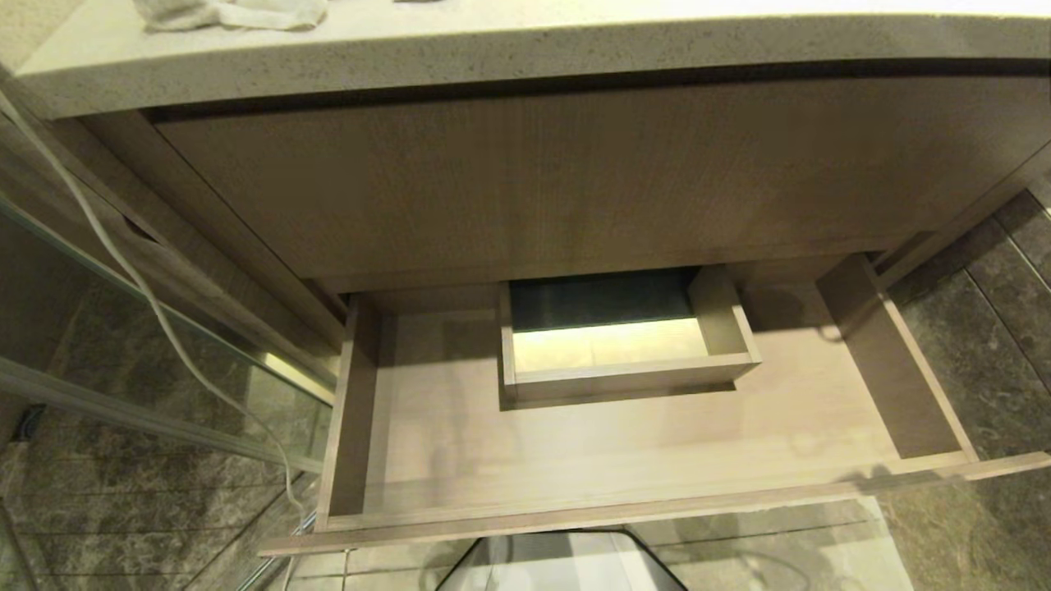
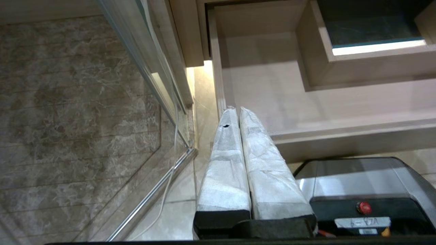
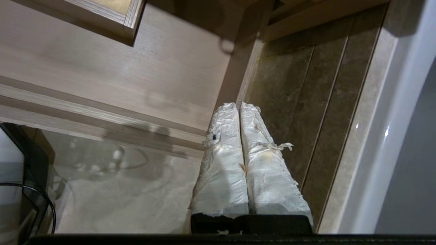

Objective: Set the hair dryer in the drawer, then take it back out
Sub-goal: Close the drawer

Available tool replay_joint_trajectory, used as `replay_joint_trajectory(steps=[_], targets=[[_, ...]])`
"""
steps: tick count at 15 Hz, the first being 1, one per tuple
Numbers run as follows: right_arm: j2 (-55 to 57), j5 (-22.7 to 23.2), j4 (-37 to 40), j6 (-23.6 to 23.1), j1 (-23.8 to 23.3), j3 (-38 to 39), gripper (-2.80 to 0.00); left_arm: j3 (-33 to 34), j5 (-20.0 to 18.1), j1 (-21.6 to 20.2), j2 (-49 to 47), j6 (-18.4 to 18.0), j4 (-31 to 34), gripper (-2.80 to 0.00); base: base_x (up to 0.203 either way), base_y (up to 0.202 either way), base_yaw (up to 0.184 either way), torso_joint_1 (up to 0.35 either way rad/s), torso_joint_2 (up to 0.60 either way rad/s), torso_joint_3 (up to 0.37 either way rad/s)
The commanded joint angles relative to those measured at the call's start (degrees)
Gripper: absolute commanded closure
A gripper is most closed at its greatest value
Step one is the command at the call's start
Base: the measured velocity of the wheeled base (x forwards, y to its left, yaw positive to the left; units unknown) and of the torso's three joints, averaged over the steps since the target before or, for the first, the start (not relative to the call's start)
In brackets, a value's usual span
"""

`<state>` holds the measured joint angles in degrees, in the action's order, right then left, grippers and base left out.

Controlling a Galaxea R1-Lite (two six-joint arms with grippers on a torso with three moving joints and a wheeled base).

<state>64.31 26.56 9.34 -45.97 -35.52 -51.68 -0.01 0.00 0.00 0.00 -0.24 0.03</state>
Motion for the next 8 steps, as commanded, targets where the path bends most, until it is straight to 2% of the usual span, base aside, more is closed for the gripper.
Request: replay_joint_trajectory(steps=[1,4,8], targets=[[-0.1,0.1,0.1,-0.3,-0.1,0.0,0.0,0.1,0.0,0.0,0.0,0.0,0.1,0.0,0.0,0.0,0.0,-0.19,0.41,0.279],[-0.1,0.1,0.1,-0.2,-0.1,0.1,0.0,0.1,0.0,0.0,0.0,0.0,0.1,0.0,0.0,0.0,0.0,-0.069,0.37,0.274],[-0.1,-0.2,0.2,-0.2,-0.1,0.8,0.0,0.0,0.0,0.0,0.0,0.0,0.1,0.0,0.0,0.0,0.0,0.01,0.32,0.328]])
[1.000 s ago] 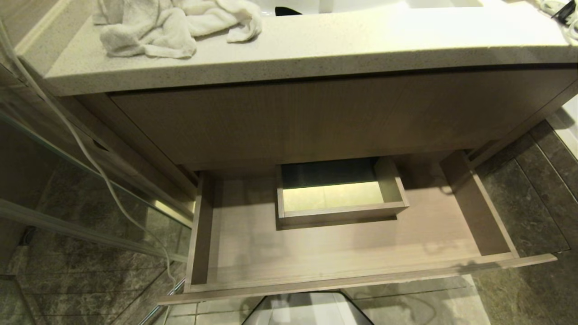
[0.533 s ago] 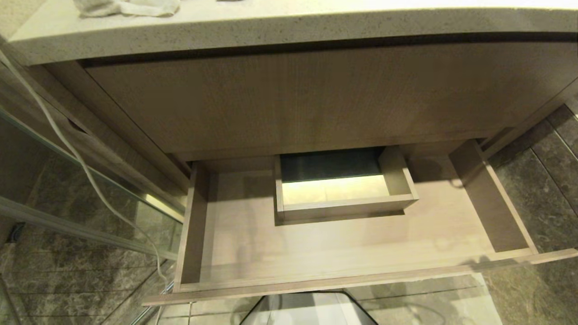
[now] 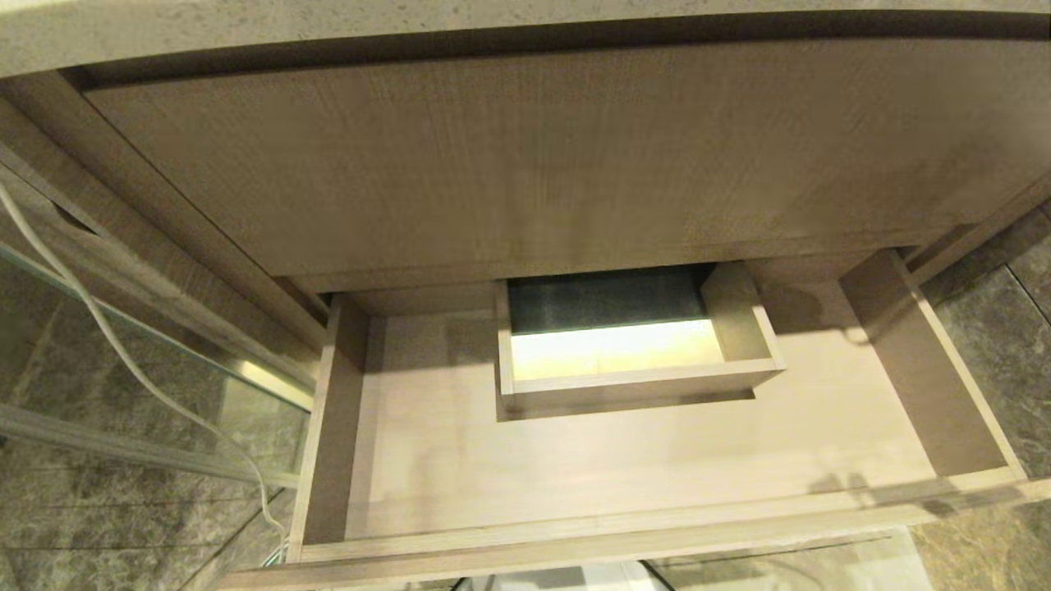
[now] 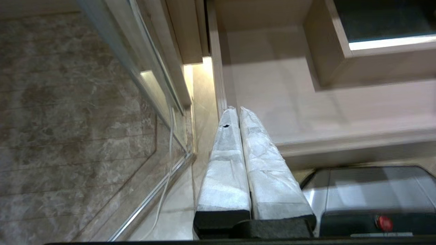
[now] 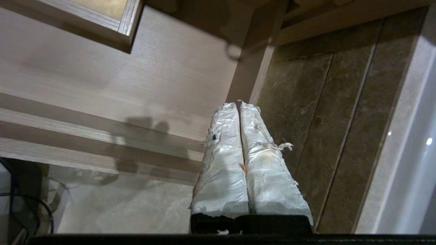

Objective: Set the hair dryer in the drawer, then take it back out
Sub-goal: Close the drawer

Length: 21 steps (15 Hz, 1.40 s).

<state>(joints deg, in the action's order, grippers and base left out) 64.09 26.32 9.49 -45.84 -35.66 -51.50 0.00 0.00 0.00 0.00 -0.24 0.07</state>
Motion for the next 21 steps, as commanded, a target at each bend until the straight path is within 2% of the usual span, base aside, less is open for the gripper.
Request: replay_joint_trajectory(steps=[1,4,6,9,12,17,21], targets=[[0.0,0.0,0.3,-0.3,0.1,1.0,0.0,0.1,0.0,0.0,0.0,0.0,0.0,0.0,0.0,0.0,0.0,0.141,0.15,0.28],[0.1,0.0,0.4,-0.4,0.0,2.1,0.0,0.1,0.0,0.0,0.0,0.0,0.0,0.0,0.0,0.0,0.0,0.104,0.07,0.201],[0.5,-1.1,1.7,-0.5,0.0,6.8,0.0,0.0,0.0,0.0,0.0,0.0,0.0,0.0,0.0,0.0,0.0,0.067,0.04,0.085],[4.0,-6.9,9.1,-0.7,0.1,11.2,0.0,0.1,0.0,0.0,0.0,0.0,0.0,0.0,0.0,0.0,0.0,0.023,0.02,0.035],[10.0,-11.7,11.8,-1.1,0.2,12.8,0.0,0.1,0.0,0.0,0.0,0.0,0.0,0.0,0.0,0.0,0.0,0.0,0.0,0.0],[28.3,-21.6,13.1,-4.9,0.4,11.4,0.0,0.1,0.0,0.0,0.0,0.0,0.0,0.0,0.0,0.0,0.0,0.0,0.0,0.0],[37.3,-23.9,12.6,-12.2,0.2,9.6,0.0,0.1,0.0,0.0,0.0,0.0,0.0,0.0,0.0,0.0,0.0,0.0,0.0,0.0]])
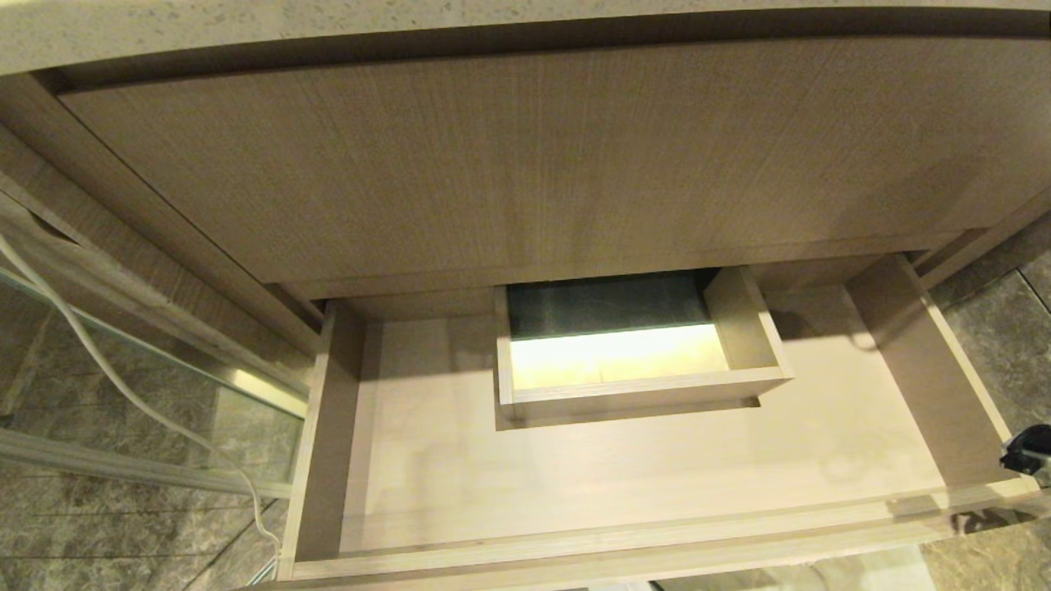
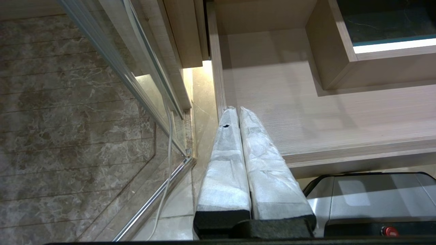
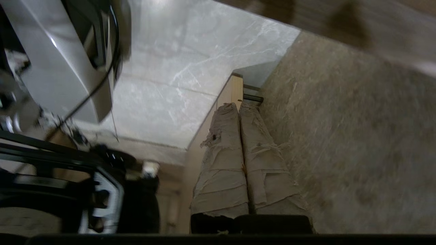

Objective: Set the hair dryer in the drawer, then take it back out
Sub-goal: Close the drawer

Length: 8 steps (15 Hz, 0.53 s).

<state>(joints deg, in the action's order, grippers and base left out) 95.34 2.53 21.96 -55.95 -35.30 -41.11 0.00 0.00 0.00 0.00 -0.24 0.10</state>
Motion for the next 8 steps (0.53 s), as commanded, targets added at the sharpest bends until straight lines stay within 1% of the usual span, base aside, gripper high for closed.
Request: replay_joint_trajectory(steps=[1,3,4,7,8], targets=[[7.4,-0.1,0.0,-2.7,-0.1,-1.7,0.0,0.0,0.0,0.0,0.0,0.0,0.0,0.0,0.0,0.0,0.0,0.0,0.0,0.0],[8.5,0.2,-0.1,-2.9,-0.1,-3.6,0.0,0.0,0.0,0.0,0.0,0.0,0.0,0.0,0.0,0.0,0.0,0.0,0.0,0.0],[9.1,1.1,-0.7,-2.9,-0.1,-4.8,0.0,0.0,0.0,0.0,0.0,0.0,0.0,0.0,0.0,0.0,0.0,0.0,0.0,0.0],[8.9,5.5,-4.9,-2.2,-0.3,-5.3,0.0,0.1,0.0,0.0,0.0,0.0,0.0,0.0,0.0,0.0,0.0,0.0,0.0,0.0],[8.8,8.0,-7.5,-1.9,-0.3,-5.3,0.0,0.0,0.0,0.0,0.0,0.0,0.0,0.0,0.0,0.0,0.0,0.0,0.0,0.0]])
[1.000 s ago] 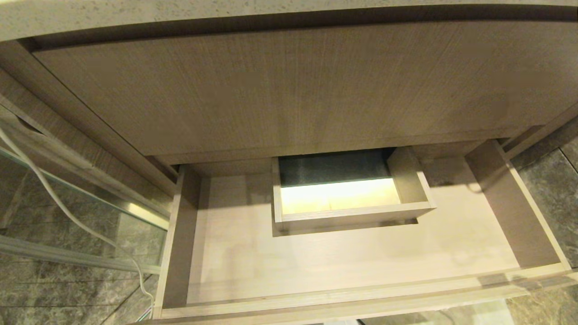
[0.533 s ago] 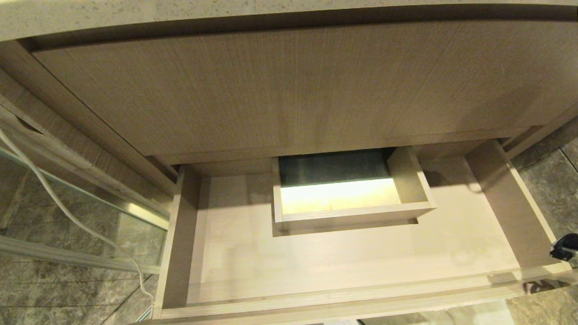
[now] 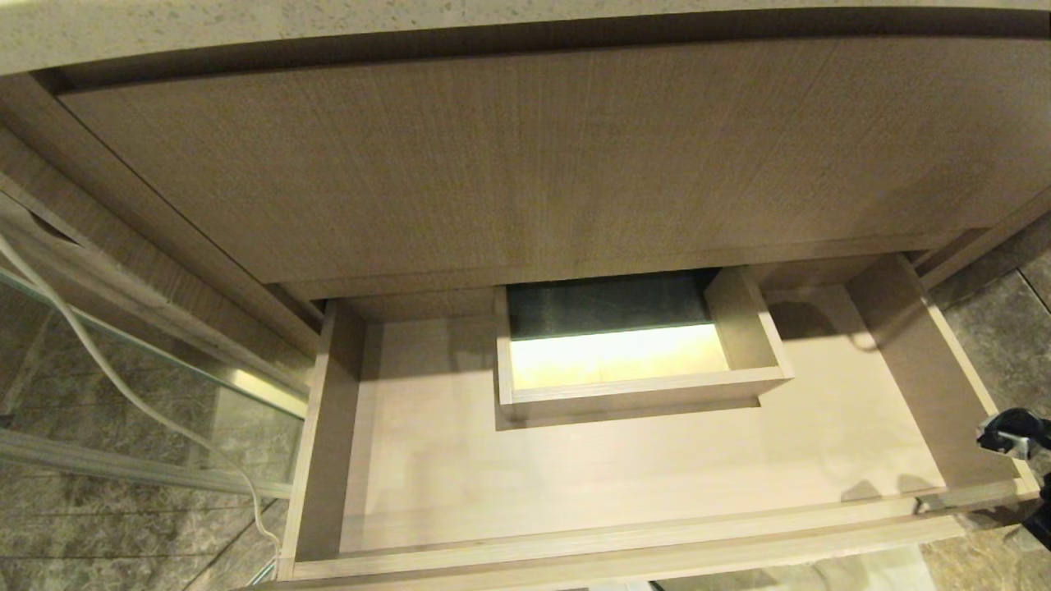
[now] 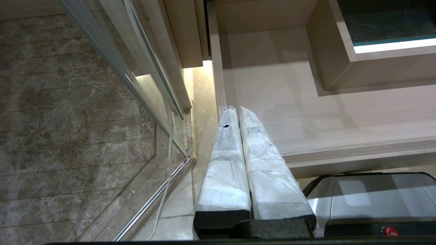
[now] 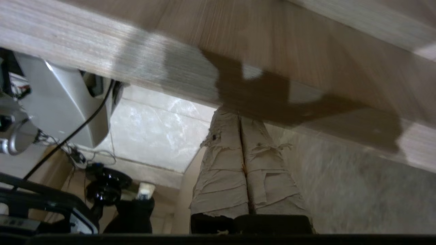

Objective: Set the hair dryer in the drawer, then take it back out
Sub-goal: Close the drawer

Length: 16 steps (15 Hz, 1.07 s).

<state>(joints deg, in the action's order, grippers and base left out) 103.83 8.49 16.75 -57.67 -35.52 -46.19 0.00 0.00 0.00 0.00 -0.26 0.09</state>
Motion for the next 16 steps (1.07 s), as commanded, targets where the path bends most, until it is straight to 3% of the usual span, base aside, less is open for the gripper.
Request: replay_joint_trajectory(steps=[1,4,7,11,16], targets=[[0.0,4.4,-4.5,0.2,0.0,-0.3,0.0,0.0,0.0,0.0,0.0,0.0,0.0,0.0,0.0,0.0,0.0,0.0,0.0,0.0],[-0.3,8.8,-9.9,4.2,0.5,-1.5,0.0,0.0,0.0,0.0,0.0,0.0,0.0,0.0,0.0,0.0,0.0,0.0,0.0,0.0],[0.0,14.7,-18.0,14.2,3.1,-3.7,0.0,0.0,0.0,0.0,0.0,0.0,0.0,0.0,0.0,0.0,0.0,0.0,0.0,0.0],[0.7,16.0,-34.5,27.7,8.8,-5.5,0.0,0.1,0.0,0.0,0.0,0.0,0.0,0.0,0.0,0.0,0.0,0.0,0.0,0.0],[-5.5,16.2,-30.0,27.7,8.4,-3.4,0.0,0.0,0.0,0.0,0.0,0.0,0.0,0.0,0.0,0.0,0.0,0.0,0.0,0.0]])
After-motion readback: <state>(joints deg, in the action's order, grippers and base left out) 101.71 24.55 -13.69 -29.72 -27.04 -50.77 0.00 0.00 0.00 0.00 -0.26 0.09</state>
